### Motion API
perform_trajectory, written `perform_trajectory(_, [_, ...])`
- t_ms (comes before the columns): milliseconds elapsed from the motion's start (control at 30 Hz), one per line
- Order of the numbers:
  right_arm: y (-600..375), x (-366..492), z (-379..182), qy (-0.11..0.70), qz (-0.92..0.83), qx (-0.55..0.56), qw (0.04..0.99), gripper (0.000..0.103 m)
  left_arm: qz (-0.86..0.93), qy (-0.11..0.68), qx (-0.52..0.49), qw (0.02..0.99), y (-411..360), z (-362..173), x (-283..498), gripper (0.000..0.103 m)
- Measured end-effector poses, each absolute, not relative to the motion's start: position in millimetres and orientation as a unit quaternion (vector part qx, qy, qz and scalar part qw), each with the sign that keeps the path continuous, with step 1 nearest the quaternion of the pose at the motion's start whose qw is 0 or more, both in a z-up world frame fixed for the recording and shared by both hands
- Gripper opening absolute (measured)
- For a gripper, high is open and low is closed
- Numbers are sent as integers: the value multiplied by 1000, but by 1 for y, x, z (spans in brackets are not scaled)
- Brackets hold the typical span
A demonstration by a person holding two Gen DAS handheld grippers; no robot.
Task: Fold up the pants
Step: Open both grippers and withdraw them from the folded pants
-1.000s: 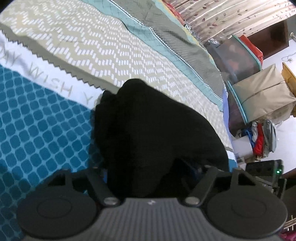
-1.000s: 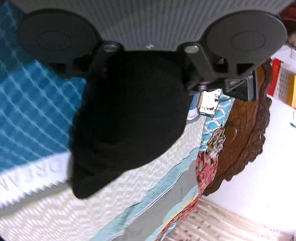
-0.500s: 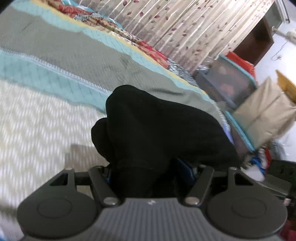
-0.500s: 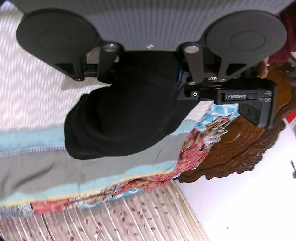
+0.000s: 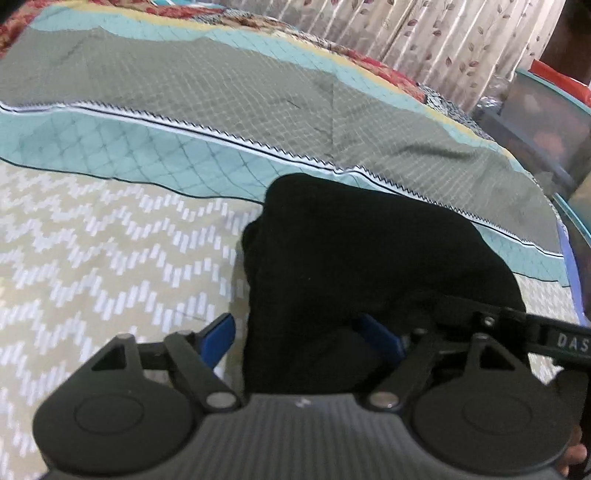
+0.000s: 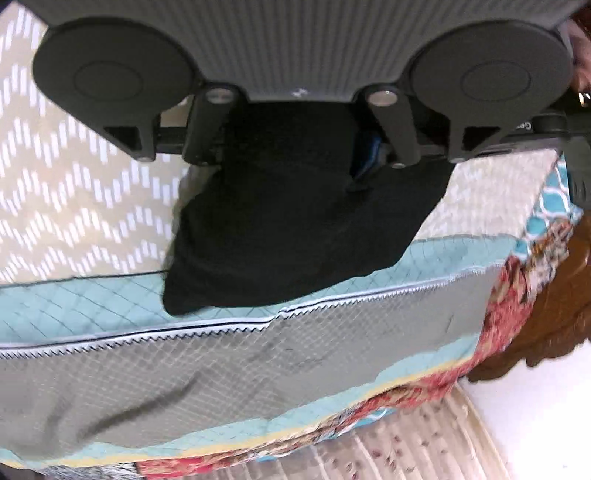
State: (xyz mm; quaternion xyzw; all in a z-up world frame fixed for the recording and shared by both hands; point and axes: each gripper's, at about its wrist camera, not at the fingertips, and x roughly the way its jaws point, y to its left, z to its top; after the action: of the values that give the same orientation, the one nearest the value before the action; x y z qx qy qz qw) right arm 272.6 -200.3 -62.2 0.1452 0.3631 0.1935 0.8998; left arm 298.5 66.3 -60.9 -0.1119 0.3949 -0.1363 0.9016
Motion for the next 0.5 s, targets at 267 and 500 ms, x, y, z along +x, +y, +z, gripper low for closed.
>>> perform_trajectory(267, [-201, 200, -44, 345, 120, 121, 923, 70, -99, 366, -62, 923, 62, -33, 234, 86])
perform_trajectory(500, [-189, 128, -49, 374, 99, 121, 914, 70, -70, 381, -23, 922, 53, -29, 155, 87])
